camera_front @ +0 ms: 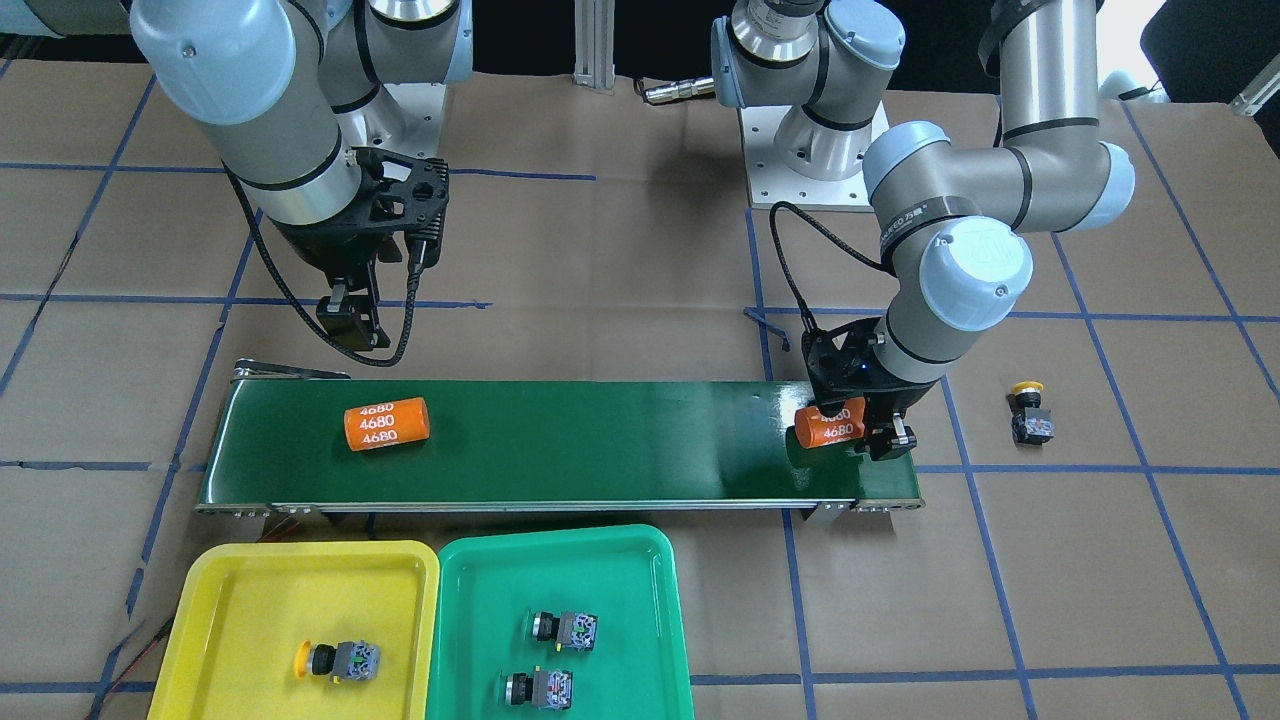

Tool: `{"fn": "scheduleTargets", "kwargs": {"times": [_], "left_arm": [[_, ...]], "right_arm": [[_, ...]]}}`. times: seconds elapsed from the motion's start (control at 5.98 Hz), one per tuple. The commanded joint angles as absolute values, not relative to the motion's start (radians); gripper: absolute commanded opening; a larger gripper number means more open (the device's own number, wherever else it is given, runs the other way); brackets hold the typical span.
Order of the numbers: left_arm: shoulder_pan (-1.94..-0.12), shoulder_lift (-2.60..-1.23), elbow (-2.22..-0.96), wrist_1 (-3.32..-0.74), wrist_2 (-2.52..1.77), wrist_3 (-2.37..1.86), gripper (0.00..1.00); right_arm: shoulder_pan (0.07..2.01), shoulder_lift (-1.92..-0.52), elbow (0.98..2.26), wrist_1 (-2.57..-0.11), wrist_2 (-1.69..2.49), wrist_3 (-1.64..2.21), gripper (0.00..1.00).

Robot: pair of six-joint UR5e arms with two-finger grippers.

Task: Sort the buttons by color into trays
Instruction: 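Lower right gripper to belt cylinder while left releases its cylinder on belt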

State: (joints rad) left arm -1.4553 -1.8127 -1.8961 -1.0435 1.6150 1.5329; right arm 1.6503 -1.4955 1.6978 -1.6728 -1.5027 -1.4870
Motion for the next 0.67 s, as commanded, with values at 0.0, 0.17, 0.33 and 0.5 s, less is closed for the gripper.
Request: {"fn": "scheduleTargets", "kwargs": {"times": [0.0,0.17,0.33,0.5], "left_arm": [[-1.316,-1.793,-1.878,-1.080,1.606,1.453,0.98],[-1.198,-1.793,-1.879,-1.080,1.603,1.380,0.98],[-1.110,-1.802,-1.881,-1.069,1.603,1.271,0.98],[-1.041,-1.830,-1.888,-0.999,1.609,1.156,0.98]], "right_arm": [[1.651,-1.500,1.718,-1.721,-1.505,-1.489,1.00],[1.651,-1.500,1.718,-1.735,-1.506,-1.488,1.00],[1.651,-1.497,1.718,-1.736,-1.506,-1.488,1.00],[1.651,-1.499,1.720,-1.735,-1.502,-1.486,1.00]]}}
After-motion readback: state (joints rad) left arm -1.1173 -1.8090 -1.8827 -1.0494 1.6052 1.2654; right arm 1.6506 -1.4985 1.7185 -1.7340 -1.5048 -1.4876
